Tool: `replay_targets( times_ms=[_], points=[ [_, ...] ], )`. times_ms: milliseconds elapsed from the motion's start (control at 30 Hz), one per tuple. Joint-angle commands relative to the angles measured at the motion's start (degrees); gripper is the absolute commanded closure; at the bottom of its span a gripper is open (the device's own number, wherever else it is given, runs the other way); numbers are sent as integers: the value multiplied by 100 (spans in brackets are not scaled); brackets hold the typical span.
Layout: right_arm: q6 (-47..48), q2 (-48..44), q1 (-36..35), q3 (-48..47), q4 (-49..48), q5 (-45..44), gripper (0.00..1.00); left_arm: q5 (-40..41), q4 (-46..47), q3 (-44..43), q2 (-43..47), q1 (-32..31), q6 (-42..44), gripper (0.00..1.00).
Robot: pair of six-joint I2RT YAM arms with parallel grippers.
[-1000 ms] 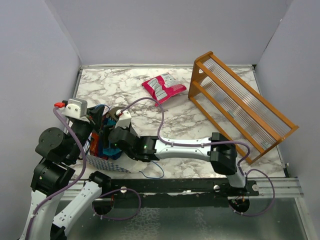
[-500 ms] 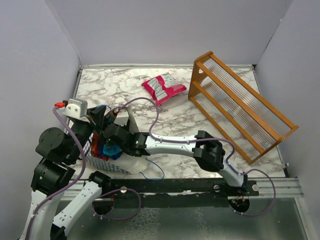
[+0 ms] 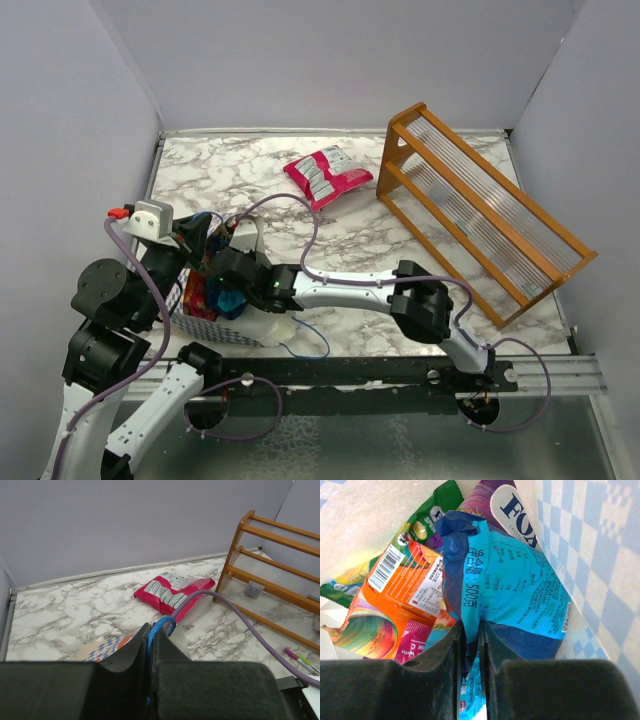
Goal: Take the snacks out of the paper bag
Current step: Take out the snack from the paper bag.
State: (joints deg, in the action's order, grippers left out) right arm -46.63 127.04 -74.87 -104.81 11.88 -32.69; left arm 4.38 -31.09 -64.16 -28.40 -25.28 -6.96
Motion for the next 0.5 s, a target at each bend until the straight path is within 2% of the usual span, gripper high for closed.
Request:
replay_targets(
  times_ms=[0, 167, 467],
  points=[
    [366, -645, 67, 385, -304, 395, 92, 315, 244, 112, 106, -30, -93, 100],
    [339, -1186, 61, 793, -505, 978, 99, 611, 245, 175, 140, -30, -157, 100],
    [381, -1836, 66, 1279, -868, 1522, 99, 821, 233, 207, 152, -30, -246, 100]
  ],
)
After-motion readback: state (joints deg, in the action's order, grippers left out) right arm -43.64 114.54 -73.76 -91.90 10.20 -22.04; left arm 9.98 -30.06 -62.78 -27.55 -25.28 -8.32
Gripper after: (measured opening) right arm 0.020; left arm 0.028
